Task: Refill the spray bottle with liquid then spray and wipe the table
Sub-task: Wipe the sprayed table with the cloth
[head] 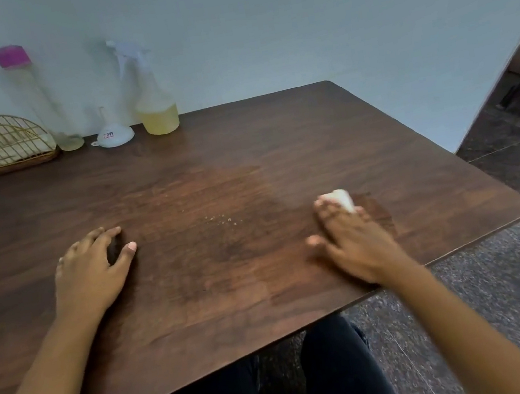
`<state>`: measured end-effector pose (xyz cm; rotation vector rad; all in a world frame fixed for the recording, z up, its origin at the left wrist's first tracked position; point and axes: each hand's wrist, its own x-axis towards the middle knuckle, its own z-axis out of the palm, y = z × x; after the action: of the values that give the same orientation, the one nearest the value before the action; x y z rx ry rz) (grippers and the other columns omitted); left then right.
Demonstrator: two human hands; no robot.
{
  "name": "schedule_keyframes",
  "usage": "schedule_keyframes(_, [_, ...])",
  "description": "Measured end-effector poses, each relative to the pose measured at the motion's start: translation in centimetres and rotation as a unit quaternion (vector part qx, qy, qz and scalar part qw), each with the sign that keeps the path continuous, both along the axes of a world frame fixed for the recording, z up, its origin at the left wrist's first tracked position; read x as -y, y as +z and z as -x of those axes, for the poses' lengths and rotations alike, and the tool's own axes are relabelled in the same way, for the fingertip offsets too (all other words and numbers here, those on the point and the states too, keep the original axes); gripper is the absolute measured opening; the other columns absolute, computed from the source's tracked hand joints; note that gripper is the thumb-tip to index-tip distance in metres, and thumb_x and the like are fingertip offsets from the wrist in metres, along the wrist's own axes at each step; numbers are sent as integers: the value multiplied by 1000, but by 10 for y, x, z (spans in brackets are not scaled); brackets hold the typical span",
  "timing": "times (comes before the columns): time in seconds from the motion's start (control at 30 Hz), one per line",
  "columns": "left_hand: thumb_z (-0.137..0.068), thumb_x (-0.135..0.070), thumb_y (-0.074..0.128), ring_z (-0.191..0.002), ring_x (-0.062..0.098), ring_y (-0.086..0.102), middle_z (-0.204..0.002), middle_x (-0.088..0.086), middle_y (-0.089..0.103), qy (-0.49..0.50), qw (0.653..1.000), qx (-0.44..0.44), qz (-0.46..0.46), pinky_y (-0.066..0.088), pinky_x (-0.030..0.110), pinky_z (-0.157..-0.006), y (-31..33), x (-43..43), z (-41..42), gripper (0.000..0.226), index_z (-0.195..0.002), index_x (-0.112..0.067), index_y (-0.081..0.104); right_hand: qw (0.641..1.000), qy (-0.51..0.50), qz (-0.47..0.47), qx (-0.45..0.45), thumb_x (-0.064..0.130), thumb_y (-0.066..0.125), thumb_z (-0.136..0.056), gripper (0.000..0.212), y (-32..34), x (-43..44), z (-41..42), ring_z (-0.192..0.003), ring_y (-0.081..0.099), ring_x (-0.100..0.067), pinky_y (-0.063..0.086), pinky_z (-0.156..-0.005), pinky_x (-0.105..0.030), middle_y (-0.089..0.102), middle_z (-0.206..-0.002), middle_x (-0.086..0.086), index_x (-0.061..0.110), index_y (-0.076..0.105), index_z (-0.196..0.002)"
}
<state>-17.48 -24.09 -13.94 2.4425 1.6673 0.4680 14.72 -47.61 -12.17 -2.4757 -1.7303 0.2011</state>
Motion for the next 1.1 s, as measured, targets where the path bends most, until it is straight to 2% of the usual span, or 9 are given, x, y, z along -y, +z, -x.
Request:
schedule_keyframes(0.13, [-91,-45,55,-130,36,45,-141,11,51,7,1000,-7,3,35,55,-107,2,1,-2,46,-130,-20,57,996,-82,32,10,85,-21,-58,118,6,6,-21,-147,-5,-12,1,-118,-40,-4,-160,-1,16,-4,-151])
schedule_keyframes(0.27, [-91,-45,55,-130,35,44,-141,10,50,12,1000,-1,-1,34,54,-107,4,4,-2,46,-130,-20,56,997,66,-30,-22,82,-8,-68,109,3,-40,78,-147,2,-12,1,-118,-39,8,-160,-2,14,7,-152])
schedule_keyframes(0.37, [-91,-46,55,-131,34,43,-142,9,49,14,1000,-1,2,33,54,-108,6,4,-2,47,-131,-21,56,988,139,-11,-62,79,-10,-65,105,4,-59,134,-146,-12,-10,-14,-117,-43,-5,-160,1,20,-4,-152])
schedule_keyframes(0.5, [-90,-45,56,-132,33,43,-142,8,50,10,1000,10,1,33,54,-108,5,5,-3,46,-130,-22,56,993,35,-77,-87,74,-10,-69,99,9,-62,116,-145,-18,-10,-21,-113,-43,-13,-159,5,18,-7,-150])
schedule_keyframes(0.67, [-91,-45,54,-133,32,42,-143,8,49,9,1000,10,3,32,54,-109,4,5,-3,46,-131,-22,55,997,47,-9,-56,74,-12,-67,102,-1,-61,130,-145,-15,-10,-16,-113,-38,-11,-160,2,15,-6,-151])
schedule_keyframes(0.77, [-91,-45,54,-134,31,40,-144,7,48,10,1000,8,4,31,54,-110,4,4,-4,46,-132,-23,55,999,29,10,-18,73,-12,-72,94,-4,-47,94,-145,-15,-8,-12,-114,-41,-13,-158,6,19,-9,-150])
schedule_keyframes(0.97, [-91,-43,55,-135,30,39,-145,7,47,16,1000,14,3,29,54,-110,6,6,-4,46,-132,-22,55,984,-168,63,25,75,-6,-74,97,4,0,-20,-147,-6,-12,-3,-118,-52,-6,-160,1,17,-4,-151])
schedule_keyframes(1.03, [-91,-43,55,-135,30,39,-145,7,47,16,1000,17,5,29,54,-110,7,6,-4,45,-131,-22,55,984,-162,62,38,77,-9,-73,100,5,-13,0,-147,-7,-16,-4,-118,-50,-7,-160,-3,14,-6,-151])
schedule_keyframes(1.1, [-91,-43,55,-136,30,38,-145,7,47,18,1000,20,8,28,54,-110,8,8,-4,45,-132,-23,55,996,-86,27,26,76,-4,-77,96,1,-37,55,-147,-8,-18,-9,-117,-48,-7,-160,-4,13,-7,-150])
